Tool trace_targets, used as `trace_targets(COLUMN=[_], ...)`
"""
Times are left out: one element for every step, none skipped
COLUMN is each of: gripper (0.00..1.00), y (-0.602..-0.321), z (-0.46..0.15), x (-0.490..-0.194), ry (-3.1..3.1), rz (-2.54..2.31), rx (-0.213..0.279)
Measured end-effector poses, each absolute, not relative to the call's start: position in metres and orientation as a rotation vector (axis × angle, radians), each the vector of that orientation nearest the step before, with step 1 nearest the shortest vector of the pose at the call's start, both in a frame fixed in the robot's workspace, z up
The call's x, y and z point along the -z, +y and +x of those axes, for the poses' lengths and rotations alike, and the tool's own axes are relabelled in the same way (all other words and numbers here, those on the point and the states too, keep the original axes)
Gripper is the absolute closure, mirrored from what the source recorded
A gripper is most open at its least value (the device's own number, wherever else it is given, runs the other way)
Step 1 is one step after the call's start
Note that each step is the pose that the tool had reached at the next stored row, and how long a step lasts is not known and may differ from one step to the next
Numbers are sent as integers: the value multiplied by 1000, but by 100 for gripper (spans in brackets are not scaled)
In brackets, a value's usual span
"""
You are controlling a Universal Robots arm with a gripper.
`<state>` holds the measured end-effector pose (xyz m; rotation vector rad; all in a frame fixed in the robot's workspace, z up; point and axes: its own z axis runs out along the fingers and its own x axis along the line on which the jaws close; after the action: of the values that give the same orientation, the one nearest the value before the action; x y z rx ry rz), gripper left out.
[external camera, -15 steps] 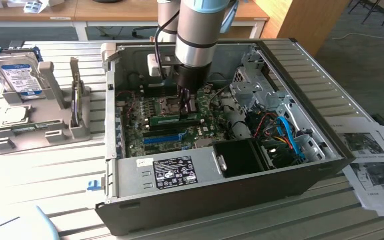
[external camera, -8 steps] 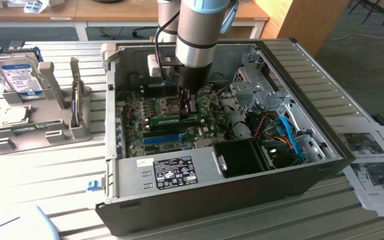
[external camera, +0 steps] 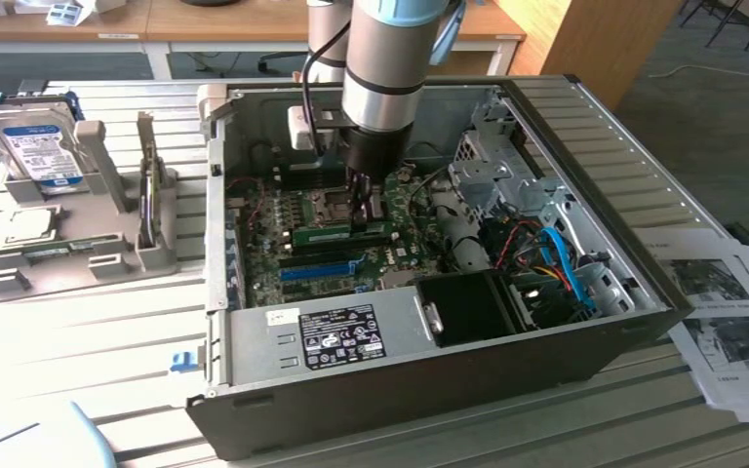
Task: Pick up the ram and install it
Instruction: 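Insert the ram into the slot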
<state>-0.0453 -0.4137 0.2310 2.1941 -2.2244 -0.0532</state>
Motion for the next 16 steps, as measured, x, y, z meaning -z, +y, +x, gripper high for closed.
trace_targets(gripper=[89, 89, 89, 89, 89, 89, 89, 89, 89, 89, 89, 89, 89, 89, 89, 89], y=[-414, -414, -414, -414, -414, -414, -414, -414, -414, -414, -414, -414, -414, -414, -414, -414], z=[-45, -45, -45, -45, -45, -45, -45, -45, -45, -45, -45, -45, -45, -45, -45, -45], x=[-231, -231, -231, -231, -231, -231, -230, -230, -230, -230, -228, -228, -227, -227, -227, -227], ry=[-2224, -2224, -2224, -2224, -2224, -2224, -2224, -2224, -2224, -2224, -2224, -2224, -2224, -2224, -2224, -2224], rz=[2195, 2195, 2195, 2195, 2195, 2195, 2195, 2195, 2195, 2195, 2195, 2195, 2195, 2195, 2195, 2195], rx=[53, 53, 53, 53, 53, 53, 53, 53, 53, 53, 53, 53, 53, 53, 53, 53])
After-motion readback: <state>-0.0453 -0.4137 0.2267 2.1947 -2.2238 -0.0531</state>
